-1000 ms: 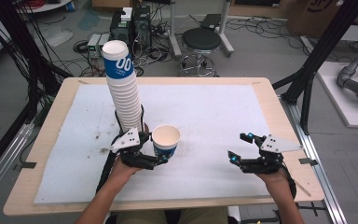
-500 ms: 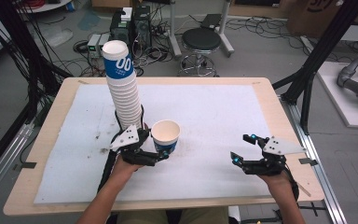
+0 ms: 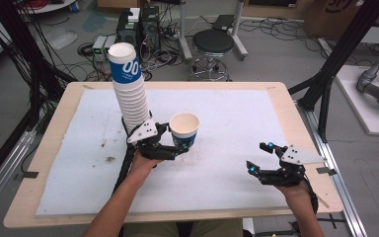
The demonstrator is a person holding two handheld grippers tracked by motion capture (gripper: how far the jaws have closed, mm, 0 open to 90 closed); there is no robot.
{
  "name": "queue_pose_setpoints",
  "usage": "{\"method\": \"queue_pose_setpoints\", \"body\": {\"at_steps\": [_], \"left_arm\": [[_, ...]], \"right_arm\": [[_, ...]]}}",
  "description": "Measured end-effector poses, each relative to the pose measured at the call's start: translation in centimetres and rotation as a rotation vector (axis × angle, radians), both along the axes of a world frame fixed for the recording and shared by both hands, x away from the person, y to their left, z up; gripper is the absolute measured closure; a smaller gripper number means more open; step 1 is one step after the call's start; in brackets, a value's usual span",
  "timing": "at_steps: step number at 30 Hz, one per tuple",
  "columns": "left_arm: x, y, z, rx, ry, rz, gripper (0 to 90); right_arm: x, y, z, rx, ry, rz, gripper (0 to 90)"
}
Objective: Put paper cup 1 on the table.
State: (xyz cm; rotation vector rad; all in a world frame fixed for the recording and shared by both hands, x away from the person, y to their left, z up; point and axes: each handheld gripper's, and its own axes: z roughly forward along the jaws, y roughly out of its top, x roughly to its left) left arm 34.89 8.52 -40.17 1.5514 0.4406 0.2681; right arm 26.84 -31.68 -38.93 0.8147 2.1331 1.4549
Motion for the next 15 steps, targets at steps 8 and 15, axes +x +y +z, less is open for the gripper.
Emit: {"method": "queue_pose_setpoints", "body": {"at_steps": [8,15], "left_arm": [[1.5,-1.2,-0.9,-0.011,0.009,0.048,24.7],[2.9,-2.0,-2.2,-0.018,0.032,0.109,24.7]], "right_arm": [[-0.1,-0.1,0.0,0.006,-0.003,0.001,20.1],[-0.2,-0.1,0.0,0.005,0.0,0.007,20.1]]}}
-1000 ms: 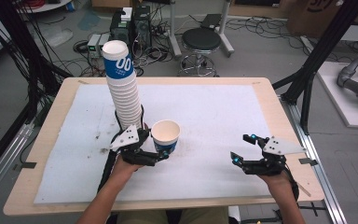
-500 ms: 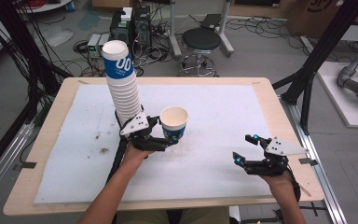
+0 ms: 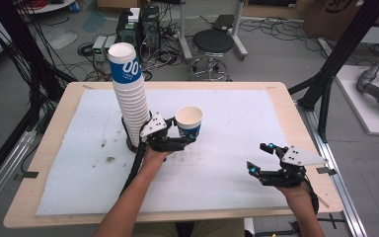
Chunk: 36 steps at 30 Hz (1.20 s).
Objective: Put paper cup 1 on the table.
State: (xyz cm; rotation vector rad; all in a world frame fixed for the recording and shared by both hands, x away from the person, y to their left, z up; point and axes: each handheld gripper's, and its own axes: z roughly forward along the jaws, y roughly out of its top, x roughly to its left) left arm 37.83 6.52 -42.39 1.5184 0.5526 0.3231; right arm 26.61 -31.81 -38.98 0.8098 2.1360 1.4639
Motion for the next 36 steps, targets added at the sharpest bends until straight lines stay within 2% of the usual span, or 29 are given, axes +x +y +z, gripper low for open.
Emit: {"method": "queue_pose_setpoints", "body": {"at_steps": [3,6,10,12,16,21,23,25,29,31,34,36], "left_arm": [[0.5,-0.1,-0.5,-0.007,0.012,0.018,24.7],[0.9,-0.2,-1.1,0.005,0.023,0.03,24.7],[1.4,-0.5,-1.8,0.042,0.047,0.054,24.7],[1.6,-0.7,-2.2,0.079,0.061,0.073,24.8],[1.8,-0.9,-2.9,0.128,0.095,0.093,24.8],[1.9,-1.0,-3.0,0.15,0.117,0.139,25.0],[2.0,-1.1,-2.9,0.171,0.13,0.153,25.0],[2.2,-1.6,-2.8,0.237,0.15,0.159,25.0],[2.3,-2.6,-2.7,0.33,0.161,0.172,25.0],[2.2,-2.8,-2.7,0.35,0.159,0.18,25.0],[2.1,-2.7,-2.5,0.357,0.182,0.191,25.1],[1.9,-2.7,-2.4,0.38,0.183,0.191,25.1]], "right_arm": [[0.0,-0.1,0.0,0.003,-0.001,0.0,20.1],[-0.1,-0.1,0.0,0.003,0.004,-0.001,20.1],[-0.1,-0.1,-0.1,0.005,0.009,-0.002,20.1],[-0.2,-0.1,-0.1,0.004,0.008,-0.002,20.1],[-0.2,-0.1,-0.1,0.004,0.005,0.002,20.1],[-0.2,-0.1,-0.1,0.003,0.004,0.004,20.1],[-0.2,-0.1,0.0,0.005,0.005,0.004,20.1],[-0.2,0.0,0.0,0.003,0.002,0.006,20.1],[-0.2,0.0,0.0,0.002,-0.002,0.007,20.1],[-0.3,-0.1,0.0,0.003,-0.001,0.006,20.1],[-0.3,-0.3,0.0,0.008,0.0,0.002,20.1],[-0.4,-0.3,0.0,0.008,0.002,0.0,20.1]]}}
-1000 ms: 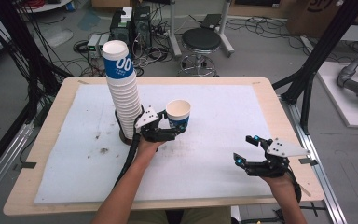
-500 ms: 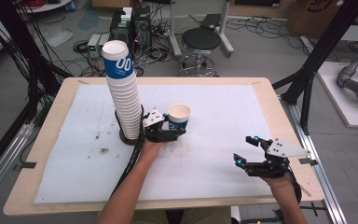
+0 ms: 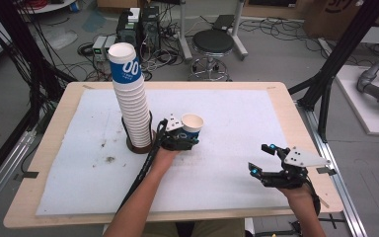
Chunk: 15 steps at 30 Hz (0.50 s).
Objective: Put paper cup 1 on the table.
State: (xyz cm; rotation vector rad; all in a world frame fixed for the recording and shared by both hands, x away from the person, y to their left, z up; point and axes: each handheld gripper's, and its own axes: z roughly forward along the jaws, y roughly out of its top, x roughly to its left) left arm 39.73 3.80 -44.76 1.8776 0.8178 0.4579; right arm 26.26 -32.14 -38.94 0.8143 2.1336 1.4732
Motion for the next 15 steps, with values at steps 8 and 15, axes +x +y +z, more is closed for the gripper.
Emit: {"method": "queue_pose_setpoints", "body": {"at_steps": [8,15], "left_arm": [[-1.1,0.5,0.0,0.046,-0.002,-0.001,25.1],[-1.6,1.0,-0.2,0.058,0.01,0.002,25.0]], "right_arm": [[-0.1,0.1,0.0,-0.005,0.001,0.004,20.1],[0.0,0.4,-0.1,-0.011,0.006,0.007,20.1]]}}
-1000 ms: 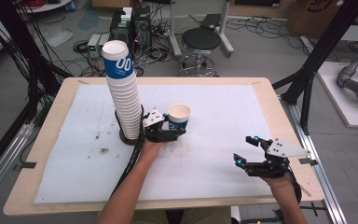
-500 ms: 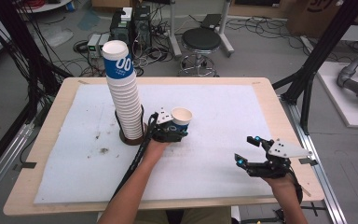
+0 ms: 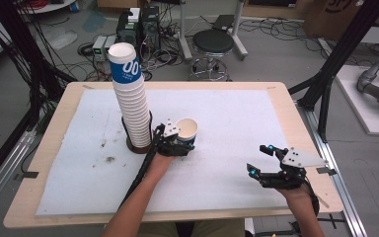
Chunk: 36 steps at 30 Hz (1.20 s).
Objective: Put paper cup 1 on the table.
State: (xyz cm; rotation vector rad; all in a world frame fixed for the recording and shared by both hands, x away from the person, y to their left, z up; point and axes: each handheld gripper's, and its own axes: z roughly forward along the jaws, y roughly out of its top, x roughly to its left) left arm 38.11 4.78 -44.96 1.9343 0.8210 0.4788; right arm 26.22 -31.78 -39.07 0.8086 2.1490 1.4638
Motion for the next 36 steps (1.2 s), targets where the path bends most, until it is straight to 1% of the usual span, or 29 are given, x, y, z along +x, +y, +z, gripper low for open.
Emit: {"method": "queue_pose_setpoints", "body": {"at_steps": [1,5,6,7,8,9,12,13,14,15,16,17,20,21,22,24,27,29,33,36], "left_arm": [[0.0,-0.1,0.0,-0.008,-0.002,0.002,24.9],[0.0,0.0,-0.1,-0.015,0.003,0.003,23.6],[-0.1,-0.1,-0.1,-0.024,0.004,0.003,22.7],[-0.1,-0.1,-0.1,-0.024,0.002,0.002,20.2],[-0.2,0.0,-0.1,-0.03,-0.001,0.0,18.4],[-0.3,0.1,-0.1,-0.048,-0.002,-0.004,17.8],[-0.6,0.4,0.0,-0.059,-0.004,-0.004,17.4],[-0.8,0.5,0.0,-0.071,-0.007,-0.007,17.4],[-0.9,0.6,0.1,-0.071,-0.012,-0.012,17.4],[-1.1,0.9,0.2,-0.079,-0.02,-0.017,17.4],[-1.3,1.0,0.4,-0.098,-0.024,-0.02,17.4],[-1.4,1.2,0.5,-0.107,-0.029,-0.026,17.4],[-2.1,1.8,1.1,-0.127,-0.047,-0.041,16.9],[-2.4,1.9,1.3,-0.133,-0.053,-0.054,16.9],[-2.7,2.1,1.5,-0.131,-0.062,-0.062,16.9],[-3.2,2.5,2.0,-0.146,-0.077,-0.067,16.9],[-3.7,3.1,2.5,-0.146,-0.101,-0.059,16.9],[-3.9,3.5,2.7,-0.152,-0.11,-0.052,16.8],[-4.0,4.0,2.8,-0.158,-0.108,-0.037,16.8],[-4.1,4.3,2.8,-0.151,-0.103,-0.03,16.8]], "right_arm": [[0.0,0.0,0.0,0.0,0.0,0.0,20.1],[0.0,0.0,0.0,0.0,-0.004,0.0,20.1],[0.0,0.0,0.0,0.001,-0.004,0.0,20.1],[0.0,0.0,0.0,0.001,-0.002,0.001,20.1],[0.0,0.0,0.0,0.001,0.002,0.002,20.2],[0.0,0.0,0.0,0.001,0.003,0.003,20.1],[0.1,0.0,-0.1,0.0,0.003,0.003,20.1],[0.0,0.0,-0.1,0.0,0.005,0.004,20.1],[0.0,0.0,-0.1,0.0,0.005,0.004,20.1],[0.0,0.0,-0.1,-0.001,0.006,0.004,20.2],[0.1,0.0,-0.1,-0.001,0.002,0.004,20.2],[0.0,0.0,-0.1,0.001,0.005,0.004,20.1],[0.0,0.0,-0.1,0.0,0.008,0.004,20.1],[0.0,0.0,-0.1,-0.001,0.01,0.003,20.1],[0.0,0.0,-0.1,-0.003,0.007,0.003,20.1],[0.0,0.1,-0.1,-0.001,0.009,0.001,20.1],[0.0,0.2,-0.1,-0.001,0.013,0.0,20.1],[0.0,0.2,-0.2,-0.006,0.009,0.004,20.1],[0.1,0.4,-0.2,-0.007,0.01,0.006,20.1],[0.1,0.4,-0.2,-0.01,0.007,0.009,20.1]]}}
